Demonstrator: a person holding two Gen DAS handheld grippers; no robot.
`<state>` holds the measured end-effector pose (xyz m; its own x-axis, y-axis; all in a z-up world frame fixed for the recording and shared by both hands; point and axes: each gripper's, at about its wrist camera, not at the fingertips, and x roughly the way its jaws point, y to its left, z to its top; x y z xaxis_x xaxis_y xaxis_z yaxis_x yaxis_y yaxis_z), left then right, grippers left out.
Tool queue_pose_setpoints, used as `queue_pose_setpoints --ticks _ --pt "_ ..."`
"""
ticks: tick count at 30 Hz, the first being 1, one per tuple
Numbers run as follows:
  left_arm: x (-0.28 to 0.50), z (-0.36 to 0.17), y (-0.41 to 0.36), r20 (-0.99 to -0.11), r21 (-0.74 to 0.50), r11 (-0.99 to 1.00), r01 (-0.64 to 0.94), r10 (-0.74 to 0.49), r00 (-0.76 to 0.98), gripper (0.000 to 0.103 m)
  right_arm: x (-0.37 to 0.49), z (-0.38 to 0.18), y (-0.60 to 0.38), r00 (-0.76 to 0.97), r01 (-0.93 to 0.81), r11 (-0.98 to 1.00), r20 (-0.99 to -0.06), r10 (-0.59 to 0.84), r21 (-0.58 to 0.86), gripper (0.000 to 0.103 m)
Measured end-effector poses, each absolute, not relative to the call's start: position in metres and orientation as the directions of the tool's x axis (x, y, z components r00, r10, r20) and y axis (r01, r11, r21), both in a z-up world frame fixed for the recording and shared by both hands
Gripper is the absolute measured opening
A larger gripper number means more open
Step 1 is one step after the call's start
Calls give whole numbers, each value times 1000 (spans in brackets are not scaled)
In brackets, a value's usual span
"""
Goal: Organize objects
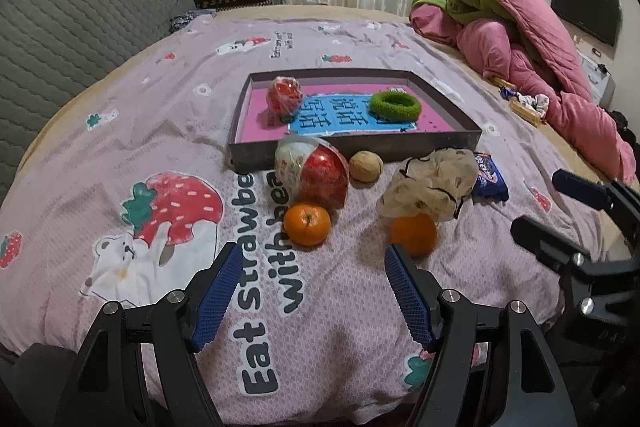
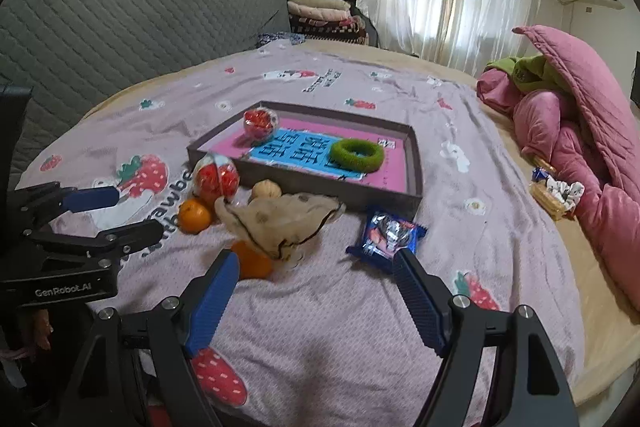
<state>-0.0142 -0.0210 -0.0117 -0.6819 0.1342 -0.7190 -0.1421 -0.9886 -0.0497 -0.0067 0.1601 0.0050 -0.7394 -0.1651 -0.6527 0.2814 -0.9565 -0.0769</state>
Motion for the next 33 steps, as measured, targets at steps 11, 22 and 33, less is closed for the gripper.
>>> queue_pose_setpoints --ticks 11,22,33 --pt "-26 -24 -33 -741 -68 -991 -118 129 -659 75 -9 -20 141 -696 259 -966 -694 -182 -7 79" --pt "-43 -35 -38 -755 -92 -990 -105 138 -641 75 -29 -41 137 -656 233 -971 -728 -200 56 79" --pt "-71 -46 -38 -777 -108 -990 -88 139 -614 75 -45 -57 120 -625 250 -966 -751 -212 64 78"
